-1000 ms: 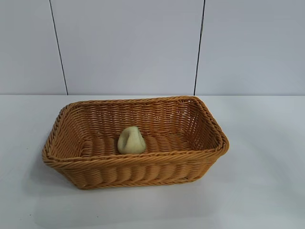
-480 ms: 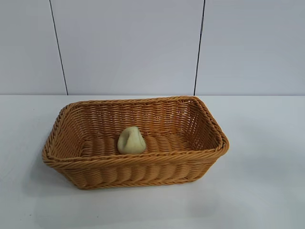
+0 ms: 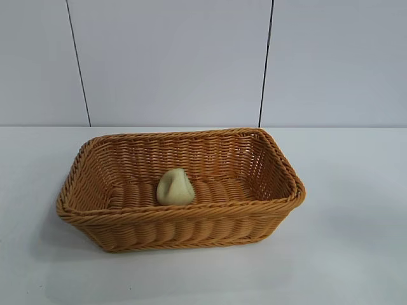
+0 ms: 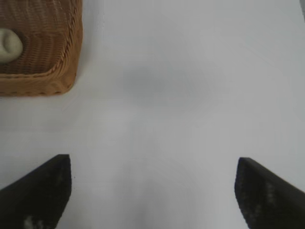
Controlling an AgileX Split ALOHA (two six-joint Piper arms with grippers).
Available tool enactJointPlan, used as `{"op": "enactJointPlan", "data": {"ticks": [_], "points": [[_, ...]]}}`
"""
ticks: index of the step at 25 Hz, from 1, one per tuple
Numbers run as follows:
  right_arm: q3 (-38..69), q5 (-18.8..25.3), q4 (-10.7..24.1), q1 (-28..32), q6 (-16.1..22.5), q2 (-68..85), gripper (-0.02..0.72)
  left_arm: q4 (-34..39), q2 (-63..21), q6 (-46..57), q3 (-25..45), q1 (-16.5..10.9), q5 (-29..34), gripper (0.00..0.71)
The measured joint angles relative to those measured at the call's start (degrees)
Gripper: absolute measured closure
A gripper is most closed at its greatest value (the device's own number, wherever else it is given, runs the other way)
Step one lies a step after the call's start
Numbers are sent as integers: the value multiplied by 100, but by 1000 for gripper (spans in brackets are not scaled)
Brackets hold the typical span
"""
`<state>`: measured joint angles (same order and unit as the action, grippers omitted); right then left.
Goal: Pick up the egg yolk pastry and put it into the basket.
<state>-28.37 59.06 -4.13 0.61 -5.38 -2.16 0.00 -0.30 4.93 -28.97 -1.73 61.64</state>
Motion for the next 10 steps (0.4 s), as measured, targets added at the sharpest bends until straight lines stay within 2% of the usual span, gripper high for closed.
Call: {"op": "enactJointPlan", "data": {"ticks": [10], "points": [[0,0,10,-43,0,240,41,0,0,0,0,0,0,15]]}}
